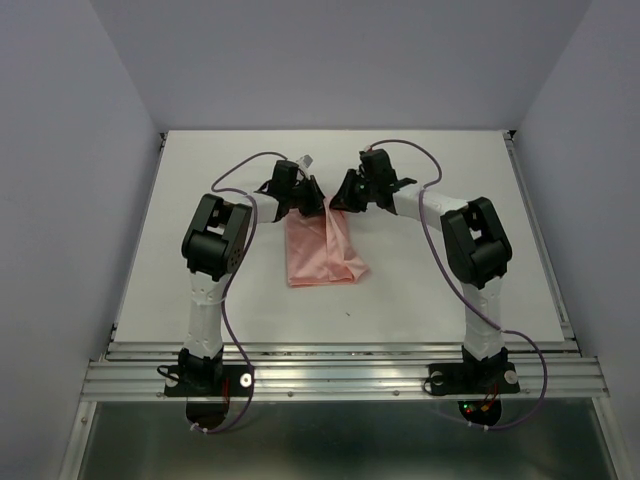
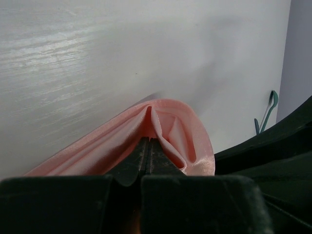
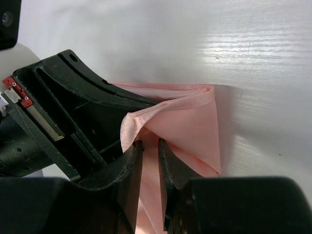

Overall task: Fold the napkin into a case and place the utensils inside
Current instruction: Fold the lower triangle-folded napkin at the center of the board.

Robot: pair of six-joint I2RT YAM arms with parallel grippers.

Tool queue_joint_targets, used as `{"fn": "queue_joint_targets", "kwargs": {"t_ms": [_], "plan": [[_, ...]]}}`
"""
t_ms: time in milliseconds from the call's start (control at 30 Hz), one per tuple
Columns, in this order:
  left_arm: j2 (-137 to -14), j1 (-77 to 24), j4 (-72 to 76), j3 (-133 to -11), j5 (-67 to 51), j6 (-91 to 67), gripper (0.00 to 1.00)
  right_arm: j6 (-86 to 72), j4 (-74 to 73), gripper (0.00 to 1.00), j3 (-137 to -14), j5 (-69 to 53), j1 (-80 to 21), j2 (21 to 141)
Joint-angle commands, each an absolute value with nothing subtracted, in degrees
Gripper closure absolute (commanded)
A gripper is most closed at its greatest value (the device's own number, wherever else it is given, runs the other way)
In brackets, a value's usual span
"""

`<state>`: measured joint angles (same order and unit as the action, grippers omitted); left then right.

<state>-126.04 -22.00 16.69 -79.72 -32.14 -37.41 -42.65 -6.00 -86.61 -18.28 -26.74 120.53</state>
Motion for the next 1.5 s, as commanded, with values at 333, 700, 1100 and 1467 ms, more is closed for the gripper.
{"fn": "queue_joint_targets", "kwargs": {"t_ms": [333,700,1100,1467], "plan": [[-122.4,-22.0,7.2,-81.1,-25.0,-32.0,1.00,-42.5,-6.0,0.75,-91.3,-18.1,-28.4,124.2],[-119.6,-22.1,-3.3,-83.2,-14.9,-28.0,0.93,-43.2,-8.8,0.75,-93.8,-12.4,-29.4,128.1],[-115.2,-22.0,-13.0,-84.7,-5.9,-26.3,0.75,-43.0,-12.1,0.75,-96.0,-9.2,-30.0,130.2],[-109.6,-21.1,-11.3,-81.8,-8.2,-28.1,0.74,-40.9,-12.2,0.75,-96.5,-10.4,-30.5,127.4]]}}
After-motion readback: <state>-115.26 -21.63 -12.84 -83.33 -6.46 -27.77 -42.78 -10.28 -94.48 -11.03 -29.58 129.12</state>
